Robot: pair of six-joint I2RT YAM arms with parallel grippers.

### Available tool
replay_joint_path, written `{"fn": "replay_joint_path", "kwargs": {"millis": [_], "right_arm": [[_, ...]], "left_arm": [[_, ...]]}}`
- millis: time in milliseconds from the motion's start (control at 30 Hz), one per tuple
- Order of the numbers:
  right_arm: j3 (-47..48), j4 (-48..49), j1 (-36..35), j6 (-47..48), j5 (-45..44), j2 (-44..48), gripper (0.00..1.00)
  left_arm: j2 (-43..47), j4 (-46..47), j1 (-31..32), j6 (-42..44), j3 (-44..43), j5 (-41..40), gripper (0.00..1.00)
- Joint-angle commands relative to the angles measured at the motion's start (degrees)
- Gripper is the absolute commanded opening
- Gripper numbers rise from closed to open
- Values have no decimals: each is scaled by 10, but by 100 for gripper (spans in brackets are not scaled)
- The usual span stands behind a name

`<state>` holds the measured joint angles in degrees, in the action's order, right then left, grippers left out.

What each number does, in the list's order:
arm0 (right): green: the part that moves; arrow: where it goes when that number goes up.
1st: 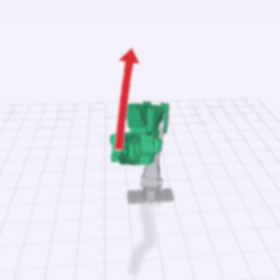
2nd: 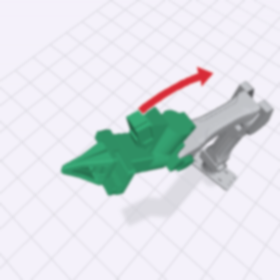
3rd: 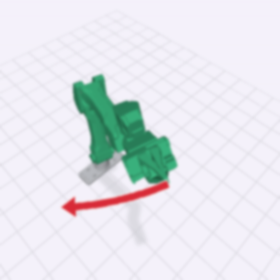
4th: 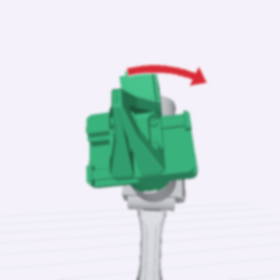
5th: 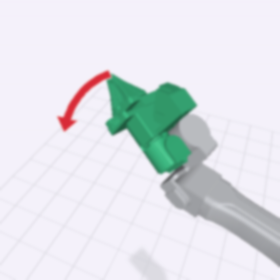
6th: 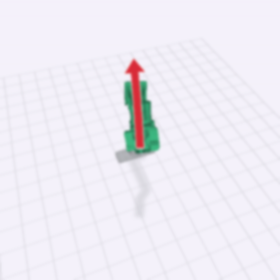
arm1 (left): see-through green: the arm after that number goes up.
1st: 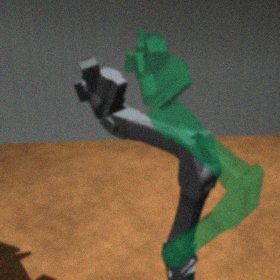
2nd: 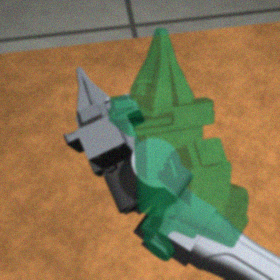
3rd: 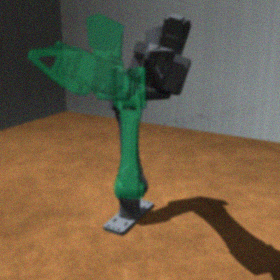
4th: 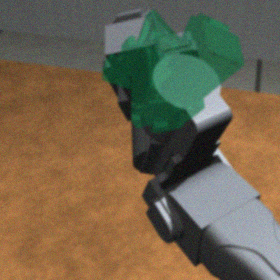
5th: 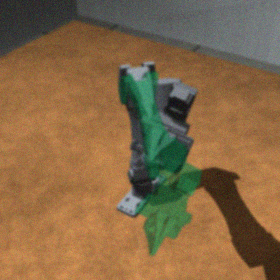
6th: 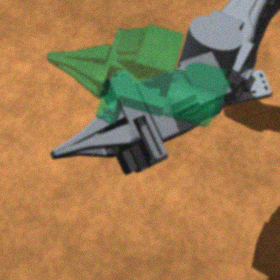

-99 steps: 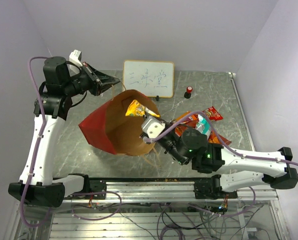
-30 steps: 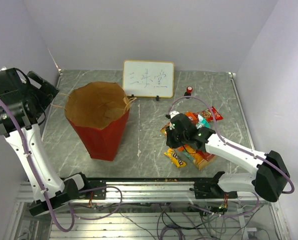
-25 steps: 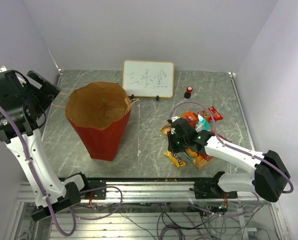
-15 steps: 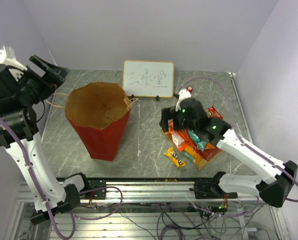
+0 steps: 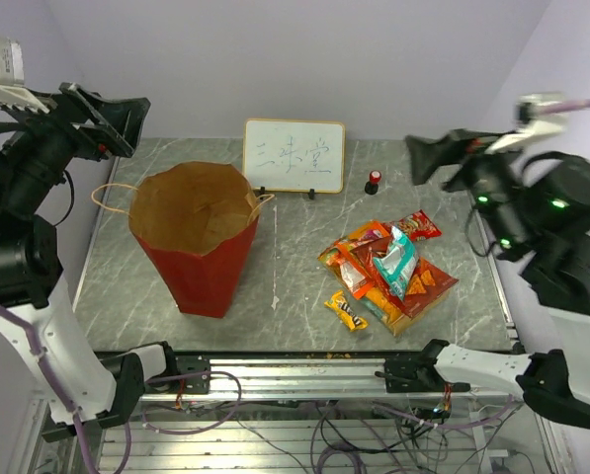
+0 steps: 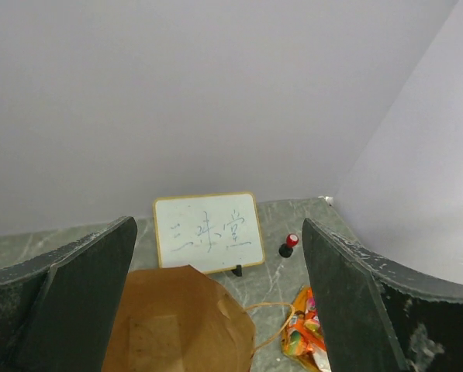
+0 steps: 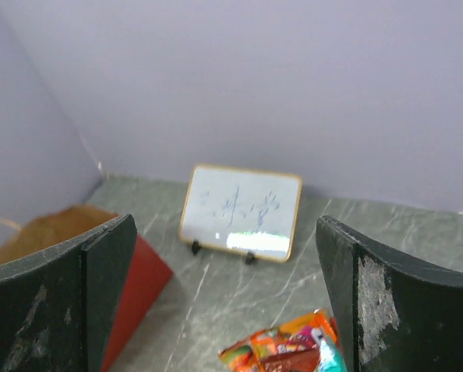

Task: Take the snacks out of the paper bag
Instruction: Reset both arms

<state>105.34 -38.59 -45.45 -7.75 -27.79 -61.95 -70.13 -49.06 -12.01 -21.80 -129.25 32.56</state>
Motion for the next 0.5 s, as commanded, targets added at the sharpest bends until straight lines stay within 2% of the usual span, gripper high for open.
{"fn": "replay_joint_path", "kwargs": {"millis": [0,200,467], "right_arm": [[45,6,1,34,-78,30,100],[63,-14,1,29,-163,41,100],[67,-26,2,32,-215,42,100]], "left_arm": [[9,29,5,41,-15,22,98],[23,53,4,26,11,23,97],[19,47,20,35,18,29,96]]}}
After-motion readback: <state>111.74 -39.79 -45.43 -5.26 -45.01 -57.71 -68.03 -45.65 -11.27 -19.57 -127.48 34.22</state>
